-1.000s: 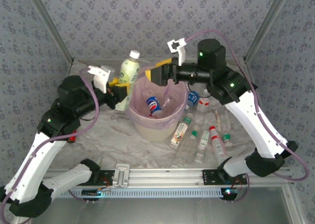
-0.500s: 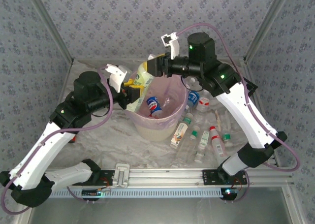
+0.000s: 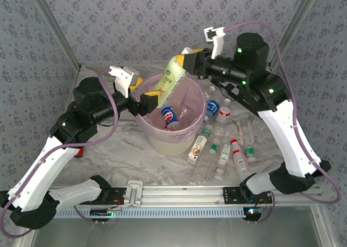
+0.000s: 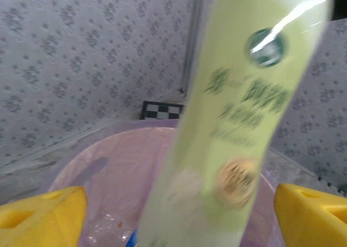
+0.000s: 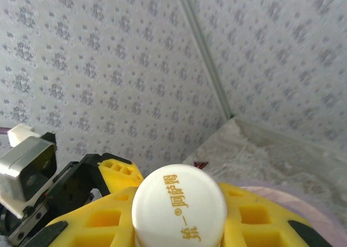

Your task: Put the plastic bottles in the bin

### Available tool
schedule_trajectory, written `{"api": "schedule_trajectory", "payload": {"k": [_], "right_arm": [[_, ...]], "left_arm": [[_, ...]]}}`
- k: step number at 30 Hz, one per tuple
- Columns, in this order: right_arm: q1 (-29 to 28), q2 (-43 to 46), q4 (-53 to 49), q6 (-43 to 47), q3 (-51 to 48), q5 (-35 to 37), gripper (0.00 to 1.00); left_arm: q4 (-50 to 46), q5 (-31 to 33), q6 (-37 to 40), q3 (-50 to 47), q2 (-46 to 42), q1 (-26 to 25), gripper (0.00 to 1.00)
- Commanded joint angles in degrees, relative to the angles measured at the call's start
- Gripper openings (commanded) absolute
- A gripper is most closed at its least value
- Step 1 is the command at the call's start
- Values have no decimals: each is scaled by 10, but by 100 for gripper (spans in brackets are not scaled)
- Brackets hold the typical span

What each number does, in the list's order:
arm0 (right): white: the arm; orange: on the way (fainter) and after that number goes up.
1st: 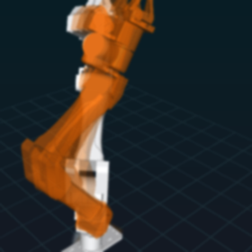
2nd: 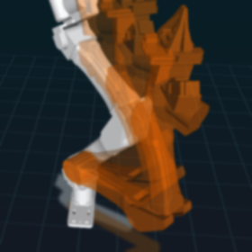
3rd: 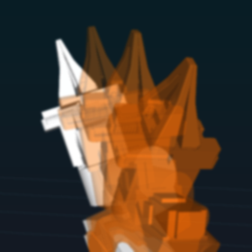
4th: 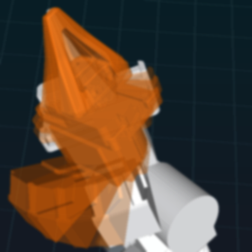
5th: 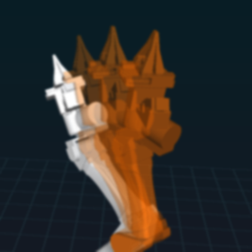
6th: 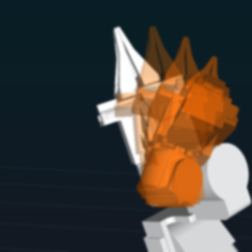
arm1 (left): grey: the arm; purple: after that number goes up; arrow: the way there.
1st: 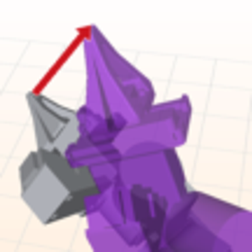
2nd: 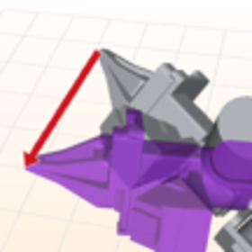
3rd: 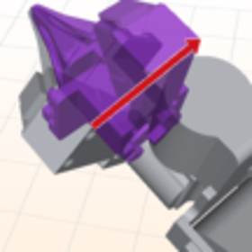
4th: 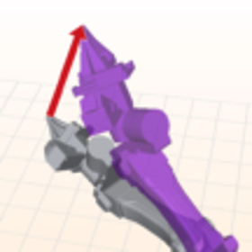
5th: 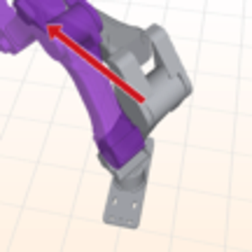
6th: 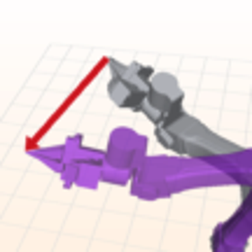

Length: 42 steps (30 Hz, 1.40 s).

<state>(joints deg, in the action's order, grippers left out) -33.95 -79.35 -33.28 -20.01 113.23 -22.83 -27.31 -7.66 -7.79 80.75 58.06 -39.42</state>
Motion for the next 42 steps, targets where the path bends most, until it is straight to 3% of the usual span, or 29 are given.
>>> {"api": "schedule_trajectory", "payload": {"k": [1,8,18,25,33,37,42], "right_arm": [[5,31,16,43,-21,37,13],[2,29,35,156,-88,112,5],[-4,-22,73,217,-174,159,4],[-26,-43,66,210,-251,172,3],[-53,-85,39,175,-304,145,2],[-72,-101,13,151,-274,68,1],[-94,-82,-9,133,-209,32,1]], "left_arm": [[-12,54,-44,9,6,33,89],[-49,83,-92,-33,47,97,83],[-41,78,-115,-91,85,100,71],[-47,77,-113,-104,111,99,54],[-39,72,-118,-109,119,94,44],[-33,71,-118,-106,118,92,43],[-27,73,-120,-107,115,91,41]]}}
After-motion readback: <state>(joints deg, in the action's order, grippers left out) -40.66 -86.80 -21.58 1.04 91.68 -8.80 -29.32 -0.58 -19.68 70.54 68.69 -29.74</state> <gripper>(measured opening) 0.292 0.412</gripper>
